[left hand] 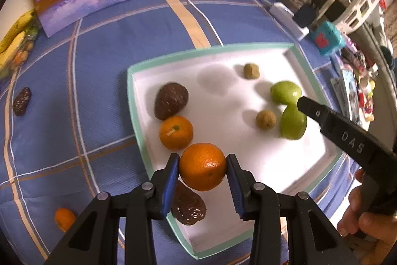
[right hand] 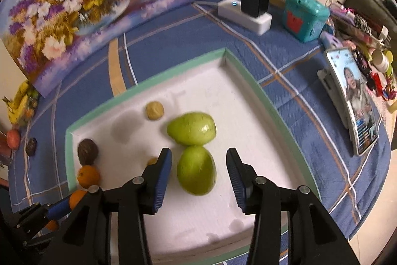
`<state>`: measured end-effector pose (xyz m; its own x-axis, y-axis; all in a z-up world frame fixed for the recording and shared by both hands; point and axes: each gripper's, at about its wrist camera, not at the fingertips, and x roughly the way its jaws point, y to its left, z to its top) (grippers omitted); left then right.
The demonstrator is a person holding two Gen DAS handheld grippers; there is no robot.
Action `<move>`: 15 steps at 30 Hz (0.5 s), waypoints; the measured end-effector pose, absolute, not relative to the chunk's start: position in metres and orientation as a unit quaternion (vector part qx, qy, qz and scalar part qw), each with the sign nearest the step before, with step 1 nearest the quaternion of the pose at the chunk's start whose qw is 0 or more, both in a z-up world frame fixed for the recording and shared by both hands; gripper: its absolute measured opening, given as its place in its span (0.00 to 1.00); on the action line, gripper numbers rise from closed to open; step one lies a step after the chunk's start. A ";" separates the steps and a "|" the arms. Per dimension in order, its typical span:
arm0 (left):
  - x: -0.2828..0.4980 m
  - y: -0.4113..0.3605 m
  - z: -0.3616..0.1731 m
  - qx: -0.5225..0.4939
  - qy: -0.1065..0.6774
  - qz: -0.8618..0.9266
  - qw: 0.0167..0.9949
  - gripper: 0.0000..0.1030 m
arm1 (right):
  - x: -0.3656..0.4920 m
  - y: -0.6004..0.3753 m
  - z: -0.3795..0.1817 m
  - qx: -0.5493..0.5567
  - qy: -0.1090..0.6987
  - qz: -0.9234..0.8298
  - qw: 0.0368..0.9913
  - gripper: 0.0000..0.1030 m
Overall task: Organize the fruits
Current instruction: 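Open the right tool releasing the pear while the left tool releases the tangerine into the tray, then move both open tools back toward the last tangerine on the tablecloth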
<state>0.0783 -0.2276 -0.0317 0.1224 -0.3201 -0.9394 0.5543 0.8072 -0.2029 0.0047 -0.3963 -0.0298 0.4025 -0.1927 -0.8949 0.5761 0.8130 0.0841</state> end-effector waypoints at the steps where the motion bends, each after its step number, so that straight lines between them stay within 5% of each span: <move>1: 0.081 -0.225 -0.028 0.093 0.591 -0.293 0.745 0.40 | 0.005 -0.395 -0.027 0.193 0.489 -0.234 0.818 0.46; 15: 0.121 -0.151 -0.016 -0.007 0.587 -0.208 0.783 0.41 | 0.012 -0.386 -0.031 0.186 0.500 -0.207 0.820 0.45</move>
<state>0.1211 -0.1507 -0.0156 0.2249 -0.3330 -0.9157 0.3172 0.9136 -0.2543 0.0120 -0.3863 -0.0307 0.4136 -0.1538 -0.8974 0.5259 0.8449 0.0976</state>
